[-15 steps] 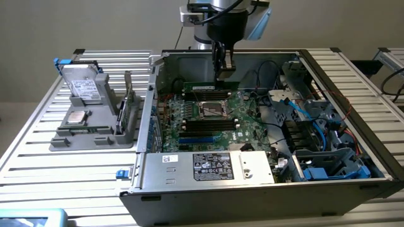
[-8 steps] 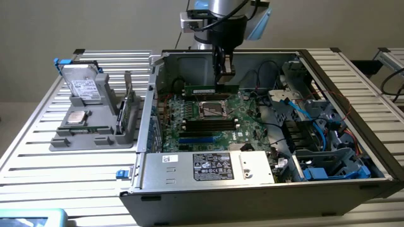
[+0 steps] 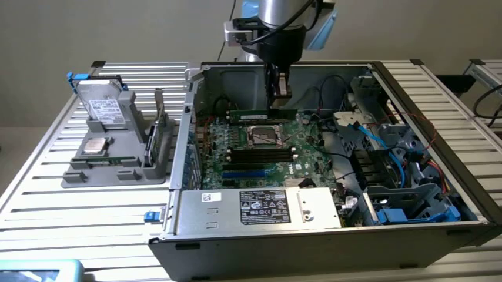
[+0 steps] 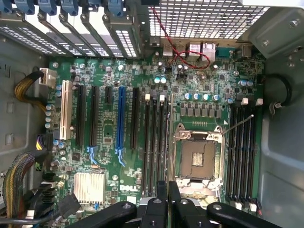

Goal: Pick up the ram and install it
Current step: 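Insert the ram into the slot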

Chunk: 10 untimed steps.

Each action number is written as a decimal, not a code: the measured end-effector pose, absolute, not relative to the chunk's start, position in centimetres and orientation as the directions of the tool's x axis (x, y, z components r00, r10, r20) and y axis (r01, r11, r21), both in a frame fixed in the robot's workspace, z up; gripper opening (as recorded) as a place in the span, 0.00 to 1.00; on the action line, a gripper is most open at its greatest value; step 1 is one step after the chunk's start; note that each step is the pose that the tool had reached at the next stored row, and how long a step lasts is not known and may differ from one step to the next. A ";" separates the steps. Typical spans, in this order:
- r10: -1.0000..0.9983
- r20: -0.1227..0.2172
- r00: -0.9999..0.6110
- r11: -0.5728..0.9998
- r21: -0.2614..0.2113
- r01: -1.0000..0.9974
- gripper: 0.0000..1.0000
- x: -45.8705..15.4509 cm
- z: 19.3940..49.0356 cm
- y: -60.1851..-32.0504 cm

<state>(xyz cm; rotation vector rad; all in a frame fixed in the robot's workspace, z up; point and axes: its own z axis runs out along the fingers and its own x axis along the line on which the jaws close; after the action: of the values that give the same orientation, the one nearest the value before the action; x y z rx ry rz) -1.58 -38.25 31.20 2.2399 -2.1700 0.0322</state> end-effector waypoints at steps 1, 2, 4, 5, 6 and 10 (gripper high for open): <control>-0.999 0.032 0.031 -0.031 0.001 -1.000 0.13 -1.6 31.1 -38.3; -0.999 0.034 0.029 -0.029 0.000 -1.000 0.13 -1.6 31.1 -38.3; -0.999 0.035 0.027 -0.027 0.000 -1.000 0.13 -1.6 31.0 -38.4; -0.999 0.036 0.026 -0.026 0.000 -1.000 0.13 -1.6 30.9 -38.4; -0.999 0.036 0.025 -0.025 0.000 -1.000 0.13 -1.6 30.8 -38.4; -0.999 0.036 0.022 -0.022 0.000 -1.000 0.13 -1.6 30.1 -38.4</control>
<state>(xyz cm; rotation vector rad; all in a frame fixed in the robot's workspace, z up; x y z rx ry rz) -1.57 -38.41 30.13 2.2277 -2.1789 0.0411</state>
